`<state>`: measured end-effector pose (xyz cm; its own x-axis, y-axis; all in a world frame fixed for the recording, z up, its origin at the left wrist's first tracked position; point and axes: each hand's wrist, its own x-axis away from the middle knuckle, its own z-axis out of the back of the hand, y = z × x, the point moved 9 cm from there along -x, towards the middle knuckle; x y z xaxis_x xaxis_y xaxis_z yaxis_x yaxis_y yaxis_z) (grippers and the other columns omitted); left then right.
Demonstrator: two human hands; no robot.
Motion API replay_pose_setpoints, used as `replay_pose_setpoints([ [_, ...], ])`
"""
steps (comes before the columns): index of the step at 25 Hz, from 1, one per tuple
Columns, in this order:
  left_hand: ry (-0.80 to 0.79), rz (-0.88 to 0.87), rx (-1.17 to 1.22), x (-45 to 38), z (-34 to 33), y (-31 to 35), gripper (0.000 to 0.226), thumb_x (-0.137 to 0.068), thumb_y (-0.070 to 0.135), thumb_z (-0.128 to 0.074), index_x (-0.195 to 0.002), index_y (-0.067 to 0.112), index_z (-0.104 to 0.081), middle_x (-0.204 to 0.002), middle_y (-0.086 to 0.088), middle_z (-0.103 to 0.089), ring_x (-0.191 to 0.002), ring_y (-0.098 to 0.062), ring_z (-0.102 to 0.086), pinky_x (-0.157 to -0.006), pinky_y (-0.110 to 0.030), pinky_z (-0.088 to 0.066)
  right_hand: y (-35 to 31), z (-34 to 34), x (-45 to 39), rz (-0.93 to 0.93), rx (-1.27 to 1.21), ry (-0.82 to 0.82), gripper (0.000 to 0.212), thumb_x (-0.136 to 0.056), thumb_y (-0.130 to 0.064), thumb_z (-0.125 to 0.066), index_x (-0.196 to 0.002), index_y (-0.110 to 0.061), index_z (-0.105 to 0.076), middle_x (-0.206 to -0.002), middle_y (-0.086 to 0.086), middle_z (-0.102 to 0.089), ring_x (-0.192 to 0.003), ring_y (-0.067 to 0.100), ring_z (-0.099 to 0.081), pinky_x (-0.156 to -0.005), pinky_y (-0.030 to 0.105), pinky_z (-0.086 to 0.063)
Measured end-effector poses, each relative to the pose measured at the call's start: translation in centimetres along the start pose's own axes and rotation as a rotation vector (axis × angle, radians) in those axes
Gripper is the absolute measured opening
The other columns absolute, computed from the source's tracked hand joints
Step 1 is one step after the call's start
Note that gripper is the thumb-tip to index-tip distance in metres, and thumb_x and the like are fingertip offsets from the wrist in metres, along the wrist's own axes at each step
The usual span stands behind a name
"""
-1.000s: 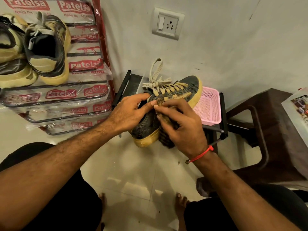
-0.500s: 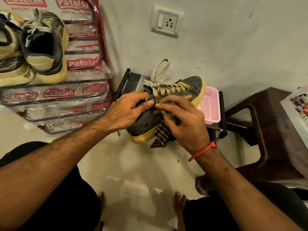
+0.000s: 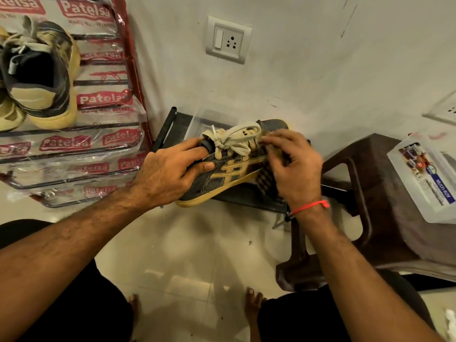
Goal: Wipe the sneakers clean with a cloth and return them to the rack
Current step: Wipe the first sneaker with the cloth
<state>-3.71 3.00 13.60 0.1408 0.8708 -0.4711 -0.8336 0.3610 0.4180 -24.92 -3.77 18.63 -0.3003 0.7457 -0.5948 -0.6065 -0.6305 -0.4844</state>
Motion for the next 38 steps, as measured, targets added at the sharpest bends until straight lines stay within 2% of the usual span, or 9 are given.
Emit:
replay_pose_setpoints([
  [3, -0.009, -0.058, -0.054, 0.0, 0.4, 0.2, 0.046, -0.104, 0.059, -0.031, -0.119, 0.026, -0.060, -0.133, 0.004, -0.063, -0.088, -0.024, -0.069, -0.051, -0.037, -0.056, -1.6, -1.2, 0.1, 0.101, -0.014, -0.054, 0.019, -0.091, -0.004, -0.068, -0.107, -0.007, -0.076, -0.113, 0.004, -0.069, -0.104, 0.013, -0.063, -0.096, 0.017, -0.050],
  [7, -0.006, -0.218, -0.289, 0.0, 0.7, 2.3, 0.041, -0.102, 0.043, -0.044, -0.121, 0.018, -0.070, -0.138, -0.007, -0.064, -0.100, -0.033, -0.071, -0.056, -0.035, -0.055, 1.7, 1.9, -1.8, -0.005, 0.092, 0.083, 0.020, -0.090, -0.004, -0.067, -0.106, -0.009, -0.077, -0.109, 0.005, -0.070, -0.100, 0.015, -0.065, -0.092, 0.030, -0.055],
  [12, -0.003, -0.258, -0.386, -0.2, 1.0, 3.0, 0.043, -0.103, 0.035, -0.041, -0.127, 0.014, -0.070, -0.143, -0.007, -0.061, -0.103, -0.036, -0.071, -0.066, -0.041, -0.057, 0.8, 1.1, -1.0, 0.025, 0.082, 0.018, 0.020, -0.091, -0.006, -0.067, -0.109, -0.010, -0.076, -0.111, 0.004, -0.070, -0.101, 0.005, -0.059, -0.095, 0.007, -0.043],
  [17, -0.039, -0.286, -0.438, -0.1, 0.2, 3.3, 0.045, -0.100, 0.033, -0.042, -0.131, 0.016, -0.068, -0.145, -0.008, -0.060, -0.104, -0.037, -0.071, -0.074, -0.047, -0.059, 4.6, 2.6, -1.8, -0.097, 0.132, 0.083, 0.022, -0.093, -0.008, -0.064, -0.111, -0.011, -0.076, -0.111, 0.006, -0.069, -0.103, 0.019, -0.064, -0.097, 0.039, -0.054],
  [23, 0.031, -0.129, -0.378, 0.0, 0.9, 1.2, 0.043, -0.101, 0.039, -0.045, -0.126, 0.015, -0.069, -0.139, -0.007, -0.064, -0.097, -0.036, -0.072, -0.057, -0.039, -0.056, 3.3, 0.2, -0.6, -0.094, 0.055, 0.025, 0.026, -0.088, -0.002, -0.068, -0.112, -0.011, -0.073, -0.116, 0.004, -0.064, -0.108, 0.014, -0.059, -0.099, 0.016, -0.046],
  [26, 0.081, -0.039, -0.291, 0.0, 1.5, -0.3, 0.039, -0.100, 0.042, -0.050, -0.120, 0.015, -0.071, -0.140, -0.004, -0.063, -0.096, -0.033, -0.072, -0.056, -0.037, -0.057, 1.6, -2.1, 0.8, -0.111, -0.027, 0.001, 0.024, -0.089, -0.004, -0.070, -0.112, -0.009, -0.073, -0.118, 0.005, -0.061, -0.111, 0.004, -0.051, -0.098, 0.003, -0.036],
  [29, 0.107, 0.011, -0.216, 0.1, 1.9, -0.8, 0.038, -0.097, 0.045, -0.054, -0.103, 0.016, -0.076, -0.132, 0.002, -0.069, -0.082, -0.026, -0.073, -0.053, -0.030, -0.053, 1.5, -3.2, 1.5, -0.179, -0.114, 0.022, 0.022, -0.089, -0.008, -0.073, -0.110, -0.013, -0.073, -0.120, 0.004, -0.060, -0.112, 0.007, -0.053, -0.097, 0.003, -0.038],
  [33, 0.096, 0.174, -0.029, -0.2, 1.3, -1.4, 0.047, -0.095, 0.058, -0.048, -0.089, 0.018, -0.073, -0.093, 0.009, -0.069, -0.071, -0.019, -0.063, -0.054, -0.038, -0.054, 1.0, -3.2, 1.9, -0.197, -0.202, 0.081, 0.019, -0.088, -0.005, -0.072, -0.106, -0.011, -0.072, -0.118, 0.006, -0.061, -0.110, 0.004, -0.053, -0.097, 0.006, -0.041],
  [38, 0.114, 0.426, 0.139, 0.2, 1.0, -3.9, 0.037, -0.091, 0.061, -0.052, -0.073, 0.030, -0.061, -0.070, 0.008, -0.062, -0.067, -0.018, -0.060, -0.059, -0.042, -0.054, -4.7, -6.7, 5.1, -0.033, -0.285, -0.077, 0.016, -0.086, -0.001, -0.072, -0.101, -0.006, -0.074, -0.114, 0.006, -0.060, -0.109, 0.010, -0.058, -0.099, 0.020, -0.046],
])
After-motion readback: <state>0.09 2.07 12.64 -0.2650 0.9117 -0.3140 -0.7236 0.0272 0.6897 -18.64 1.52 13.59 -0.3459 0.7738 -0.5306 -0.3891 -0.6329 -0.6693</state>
